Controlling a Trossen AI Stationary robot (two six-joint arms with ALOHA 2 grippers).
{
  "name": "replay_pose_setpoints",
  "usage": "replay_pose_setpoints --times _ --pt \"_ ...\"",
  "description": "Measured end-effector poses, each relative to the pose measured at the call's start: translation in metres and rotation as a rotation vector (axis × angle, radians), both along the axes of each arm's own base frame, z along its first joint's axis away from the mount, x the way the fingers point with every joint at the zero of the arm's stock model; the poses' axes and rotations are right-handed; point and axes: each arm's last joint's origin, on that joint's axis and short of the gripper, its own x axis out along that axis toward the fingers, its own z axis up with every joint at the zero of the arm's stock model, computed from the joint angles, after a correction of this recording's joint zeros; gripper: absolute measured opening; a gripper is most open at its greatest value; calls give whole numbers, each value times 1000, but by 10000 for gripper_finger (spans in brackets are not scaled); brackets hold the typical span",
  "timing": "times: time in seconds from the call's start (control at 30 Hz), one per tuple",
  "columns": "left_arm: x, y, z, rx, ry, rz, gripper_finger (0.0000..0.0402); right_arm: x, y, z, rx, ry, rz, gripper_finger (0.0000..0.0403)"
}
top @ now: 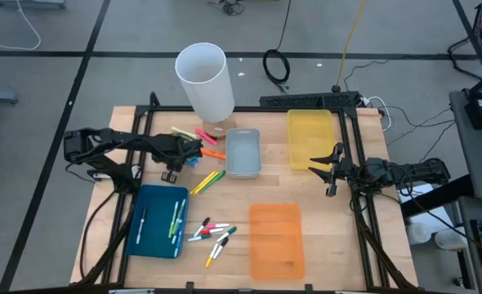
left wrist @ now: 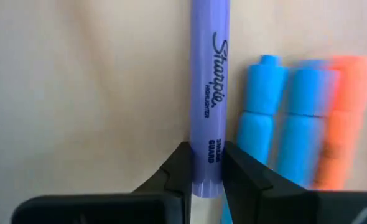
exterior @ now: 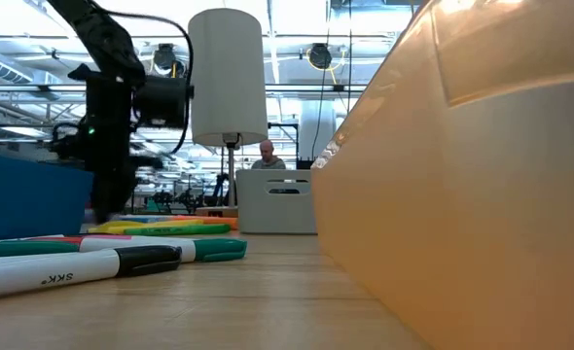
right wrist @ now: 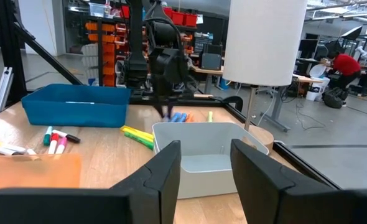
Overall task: Pick & Place Markers
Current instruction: Put the large violet highlighter pen in the yellow bin
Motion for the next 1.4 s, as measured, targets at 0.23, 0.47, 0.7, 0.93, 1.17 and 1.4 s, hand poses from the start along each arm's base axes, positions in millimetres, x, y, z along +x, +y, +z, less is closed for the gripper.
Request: replay_pose_setpoints --times 0.23,0.47,0.7,0.93,1.17,1.4 --pt "10 -14 31 241 -12 -268 64 0 0 0 0 1 0 128" --pt "27 -40 54 439 -11 -505 64 0 0 0 0 0 0 128" --pt "54 -69 77 716 1 -909 64 0 0 0 0 0 0 128" --pt "70 -93 95 1007 85 -1120 64 0 0 0 0 0 0 128" --pt "87 -91 111 1209 223 -1278 64 0 0 0 0 0 0 128" --pt "110 -97 104 1318 241 -1423 64 0 0 0 0 -1 0 128"
